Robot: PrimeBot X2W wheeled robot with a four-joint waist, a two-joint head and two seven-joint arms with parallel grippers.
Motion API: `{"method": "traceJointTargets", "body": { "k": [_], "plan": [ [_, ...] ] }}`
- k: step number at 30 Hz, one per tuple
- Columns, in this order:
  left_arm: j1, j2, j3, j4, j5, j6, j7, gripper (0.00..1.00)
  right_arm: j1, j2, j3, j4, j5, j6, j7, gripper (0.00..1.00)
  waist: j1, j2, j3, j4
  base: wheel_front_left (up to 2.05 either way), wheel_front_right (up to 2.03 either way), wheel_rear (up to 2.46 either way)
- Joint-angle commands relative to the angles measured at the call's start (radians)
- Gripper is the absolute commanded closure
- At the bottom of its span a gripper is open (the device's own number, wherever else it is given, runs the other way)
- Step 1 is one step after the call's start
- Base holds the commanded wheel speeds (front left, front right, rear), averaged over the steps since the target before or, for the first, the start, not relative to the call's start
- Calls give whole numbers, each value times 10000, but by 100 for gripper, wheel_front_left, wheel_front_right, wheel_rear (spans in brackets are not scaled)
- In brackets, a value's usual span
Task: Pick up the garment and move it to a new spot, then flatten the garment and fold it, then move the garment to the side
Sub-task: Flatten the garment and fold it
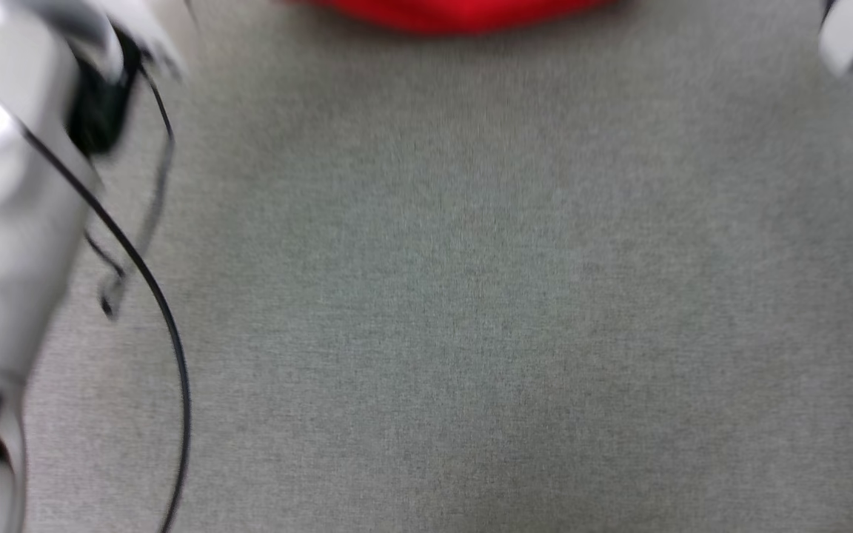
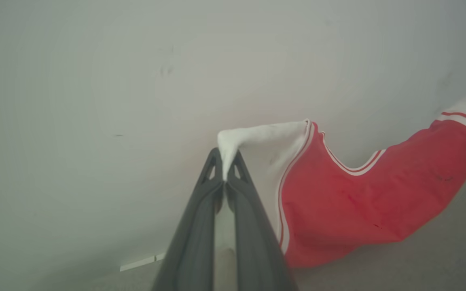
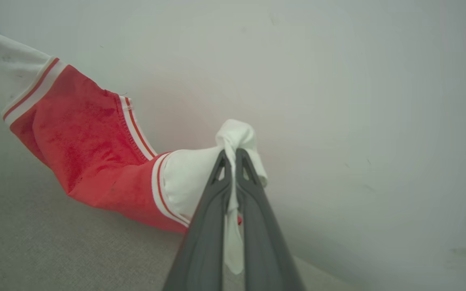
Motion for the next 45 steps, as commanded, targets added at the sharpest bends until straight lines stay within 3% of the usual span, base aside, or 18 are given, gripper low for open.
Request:
{"method": "traceJointTargets", "body": {
  "k": [1, 8, 17, 22, 32, 43, 44, 45],
  "plan": [
    [796, 49, -42, -220, -111, 109, -102, 100, 699, -120, 126, -172, 210, -14, -197, 100, 0, 0, -751, 60, 0, 0, 0],
    [4398, 640, 175, -1933, -779, 930, -252, 100, 3782, -678, 647, -1111, 731, -14, -530, 100, 0, 0, -2001, -67, 0, 0, 0],
    [8908, 1573, 478, -4163, -1804, 2205, -270, 100, 7234, -643, 314, -1550, 1118, -15, -706, 100, 0, 0, -3161, -333, 0, 0, 0],
    [10782, 1848, 643, -4789, -2334, 2645, -295, 100, 8930, -794, -84, -1678, 1223, -15, -632, 100, 0, 0, -3656, -354, 0, 0, 0],
    [13286, 2069, 826, -5442, -3018, 3189, -325, 100, 11878, -945, -1175, -1891, 1221, -16, -413, 100, 0, 0, -4183, -388, 0, 0, 0],
    [14188, 1722, 818, -5528, -3047, 3195, -345, 100, 13855, -549, -2684, -2507, 690, -16, 26, 100, 0, 0, -4191, -256, 0, 0, 0],
    [14132, 1715, 828, -5542, -3003, 3196, -346, 100, 13858, -526, -2871, -2595, 624, -16, 56, 78, 0, 0, -4198, -244, 0, 0, 0],
    [14079, 1710, 830, -5561, -2953, 3184, -347, 100, 13851, -494, -3059, -2710, 564, -16, 110, 0, 0, 0, -4206, -229, 0, 0, 0]
  ]
}}
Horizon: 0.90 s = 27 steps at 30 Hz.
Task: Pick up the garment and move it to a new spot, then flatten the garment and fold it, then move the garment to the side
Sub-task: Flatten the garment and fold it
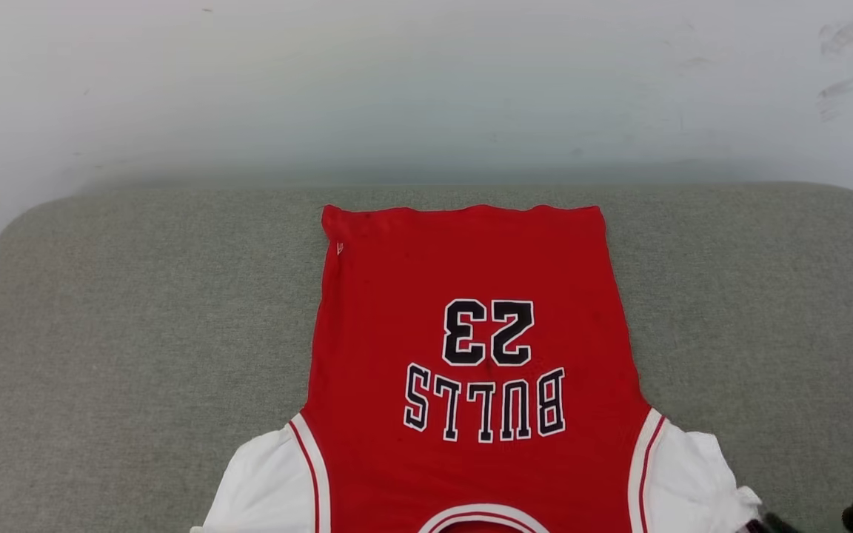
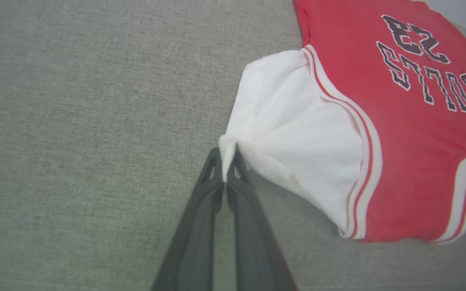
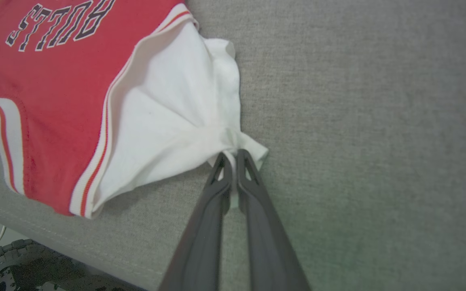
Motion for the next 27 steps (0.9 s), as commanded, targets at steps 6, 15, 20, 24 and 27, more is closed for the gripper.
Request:
{"method": "traceJointTargets", "body": {
  "k": [6, 15, 20, 24, 27],
  "plan": [
    [-401, -265, 141, -642, 644, 143, -73, 100, -857, -415, -2561, -2102, -848, -15, 632, 0, 1, 0, 94, 433, 0, 0, 0],
    [-1396, -483, -73, -1510, 1473, 297, -64, 100, -4412, -749, -3929, -3444, -1652, -13, 3505, 0, 1, 0, 1478, 1391, 0, 0, 0],
    [-2164, -808, -206, -1703, 1893, 148, -62, 100, -6902, -691, -3676, -2729, -1761, -15, 6059, 0, 1, 0, 2588, 1986, 0, 0, 0],
    [-2638, -1158, -179, -1758, 2235, 59, -55, 100, -8658, -663, -3288, -1726, -2048, -17, 8258, 0, 1, 0, 3346, 2391, 0, 0, 0],
    [-2898, -1415, -126, -1795, 2461, -52, -55, 100, -9713, -701, -3049, -984, -2240, -15, 9890, 0, 1, 0, 3864, 2661, 0, 0, 0]
  ]
}}
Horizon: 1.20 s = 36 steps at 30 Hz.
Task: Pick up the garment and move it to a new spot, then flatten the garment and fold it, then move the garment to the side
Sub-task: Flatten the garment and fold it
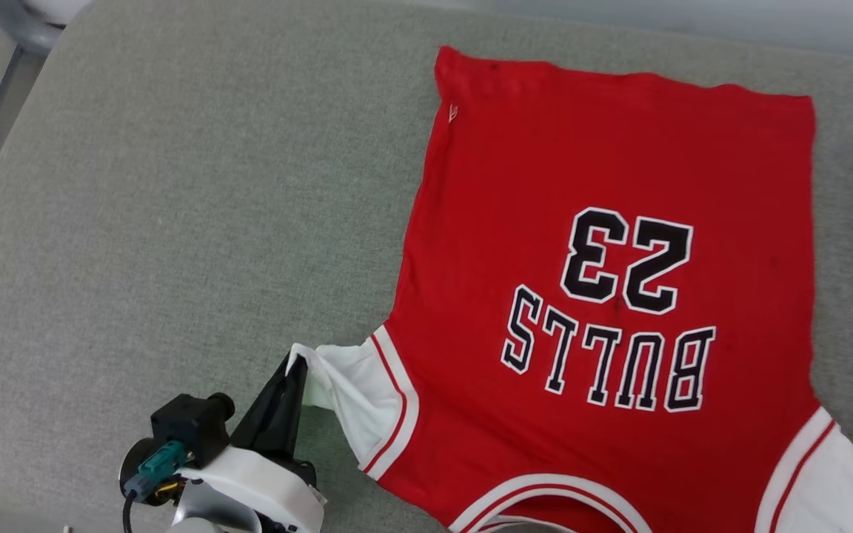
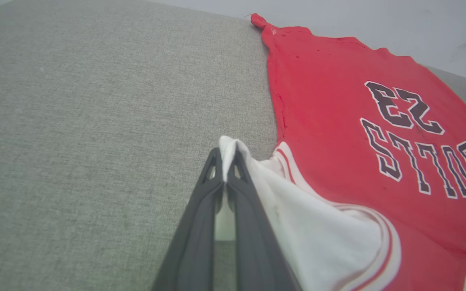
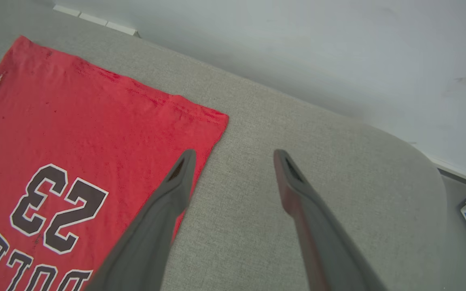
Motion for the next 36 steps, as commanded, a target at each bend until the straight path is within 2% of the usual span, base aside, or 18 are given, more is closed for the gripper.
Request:
{"method": "traceJointTargets", "body": {
  "k": [1, 5, 8, 15, 24, 25, 26, 27, 32, 36],
  "plan": [
    [-217, -121, 36, -37, 119, -76, -27, 100, -455, 20, 58, 371, -51, -11, 658, 0, -3, 0, 832, 630, 0, 0, 0],
    [-487, -452, 152, -78, 404, -253, -27, 100, -1467, 46, 279, 1074, -523, -11, 2266, 0, -3, 0, 1520, 922, 0, 0, 0],
    [-658, -692, 278, -105, 590, -380, -27, 100, -2023, 168, 345, 1414, -970, -11, 2878, 0, -3, 0, 1992, 1055, 0, 0, 0],
    [-940, -1177, 539, 11, 1035, -736, -26, 100, -2477, 601, 277, 2139, -1749, -11, 3193, 0, -3, 0, 2876, 1325, 0, 0, 0],
    [-944, -1558, 817, 278, 1428, -1116, 0, 100, -1269, 483, 774, 3050, -1933, -10, 3412, 0, -3, 0, 3139, 1427, 0, 0, 0],
    [-930, -1581, 844, 302, 1466, -1133, 1, 100, -1234, 446, 786, 3035, -1890, -10, 3378, 25, -3, 0, 3142, 1421, 0, 0, 0],
    [-920, -1606, 876, 326, 1480, -1162, 1, 100, -1221, 391, 792, 3025, -1851, -10, 3355, 94, -3, 0, 3138, 1413, 0, 0, 0],
    [-909, -1629, 910, 350, 1495, -1200, 1, 100, -1236, 326, 793, 3010, -1847, -10, 3328, 100, -3, 0, 3126, 1400, 0, 0, 0],
    [-770, -1681, 1064, 499, 1563, -1297, 1, 100, -1614, 354, 645, 2863, -1698, -13, 2787, 100, -3, 0, 2881, 1211, 0, 0, 0],
    [-532, -1685, 1213, 615, 1599, -1353, 0, 100, -1859, 871, 241, 2842, -1173, -8, 1858, 100, -3, 0, 2378, 945, 0, 0, 0]
  ]
}}
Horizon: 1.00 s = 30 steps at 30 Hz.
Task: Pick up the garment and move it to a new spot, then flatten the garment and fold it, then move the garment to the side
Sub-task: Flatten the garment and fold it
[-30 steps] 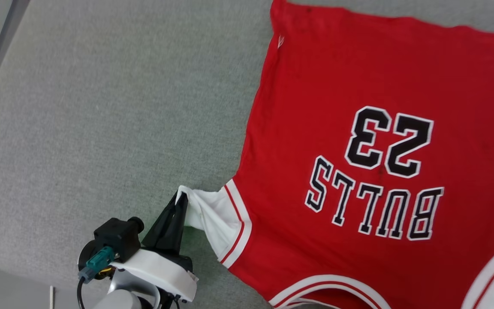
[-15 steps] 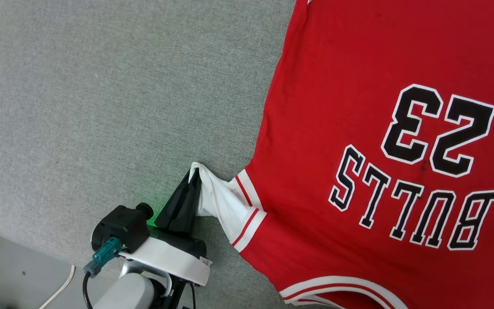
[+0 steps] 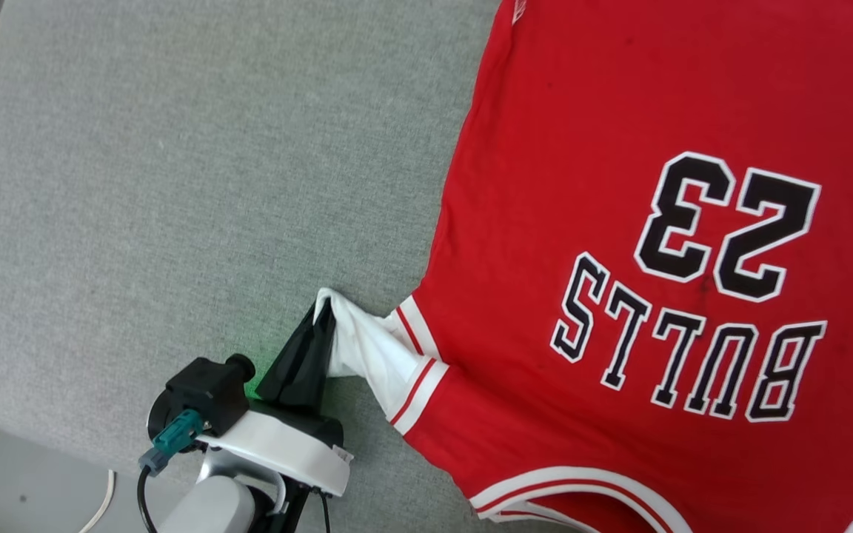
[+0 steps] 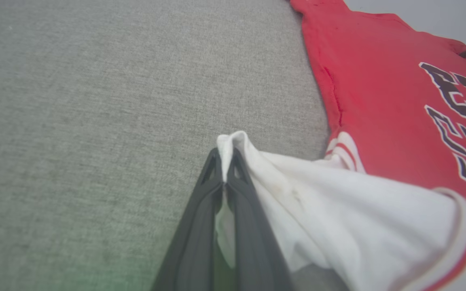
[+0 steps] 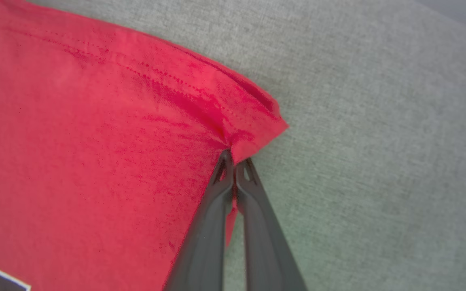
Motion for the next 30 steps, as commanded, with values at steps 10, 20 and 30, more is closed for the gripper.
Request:
{"method": "traceJointTargets", "body": {
  "k": [10, 20, 30],
  "plan": [
    [1101, 444, 392, 188, -117, 179, 77, 100, 1531, -477, 1363, -708, 1418, -7, -1547, 100, 0, 0, -2213, -1068, 0, 0, 0],
    [2160, 906, 589, -153, -445, 536, 382, 100, 4568, -2023, 1964, -2570, 3166, -9, -2820, 100, 0, 0, -3749, -1836, 0, 0, 0],
    [3006, 1228, 776, -373, -621, 821, 460, 100, 8261, -2808, 1248, -3275, 4090, -7, -3710, 100, 0, 0, -4513, -2502, 0, 0, 0]
  ]
}}
